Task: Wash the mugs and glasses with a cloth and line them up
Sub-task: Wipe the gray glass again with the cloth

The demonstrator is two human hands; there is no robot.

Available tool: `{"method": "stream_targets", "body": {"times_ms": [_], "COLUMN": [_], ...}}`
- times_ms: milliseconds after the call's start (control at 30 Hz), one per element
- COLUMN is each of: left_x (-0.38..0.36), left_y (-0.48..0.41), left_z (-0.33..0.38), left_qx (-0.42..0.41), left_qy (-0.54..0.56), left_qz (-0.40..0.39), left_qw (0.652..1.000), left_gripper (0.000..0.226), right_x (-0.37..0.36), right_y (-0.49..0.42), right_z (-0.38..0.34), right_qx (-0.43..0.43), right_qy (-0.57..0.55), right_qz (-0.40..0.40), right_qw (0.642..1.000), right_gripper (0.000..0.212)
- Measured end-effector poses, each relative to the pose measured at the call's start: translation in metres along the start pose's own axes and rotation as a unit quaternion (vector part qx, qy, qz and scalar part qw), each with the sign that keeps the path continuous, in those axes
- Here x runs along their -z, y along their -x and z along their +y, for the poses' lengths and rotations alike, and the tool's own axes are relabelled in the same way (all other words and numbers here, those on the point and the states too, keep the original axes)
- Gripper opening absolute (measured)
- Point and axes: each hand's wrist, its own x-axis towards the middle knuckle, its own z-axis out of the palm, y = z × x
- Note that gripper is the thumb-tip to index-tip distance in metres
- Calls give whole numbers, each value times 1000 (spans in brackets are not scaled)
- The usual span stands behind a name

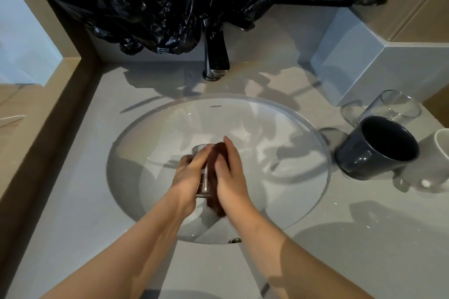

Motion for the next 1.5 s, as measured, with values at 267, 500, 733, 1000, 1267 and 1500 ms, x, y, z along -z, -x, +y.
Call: {"method": "stream_targets", "body": {"times_ms": [267,500,733,1000,1267,1500], "left_x": [-3,-1,4,-1,1,0], "left_y": [5,8,1,5,3,5], "left_z": [-1,-1,0,-1,-3,-1], "left_qx": [-6,0,-21,4,-14,6], "left_qy": [7,-3,25,7,-51,-25], "left_qz": [4,-78,-17,-68,-35,-51], "left_qw": [1000,997,999,998,998,998], "left_gripper": [42,39,45,41,59,68], "right_x": [6,17,5,18,8,11], "right_y": [-1,-18,-2,-10,0,-8], "right_z": [-9,0,4,-9,-3,-6], "right_qx": [-88,-205,44,-209,64,-79], "right_qy": [-111,-254,-2,-177,45,-73], "right_qz": [-49,-48,-50,-62,2,-20], "right_qw": [989,944,998,960,997,994], "right_gripper": [30,59,37,49,35,28]}}
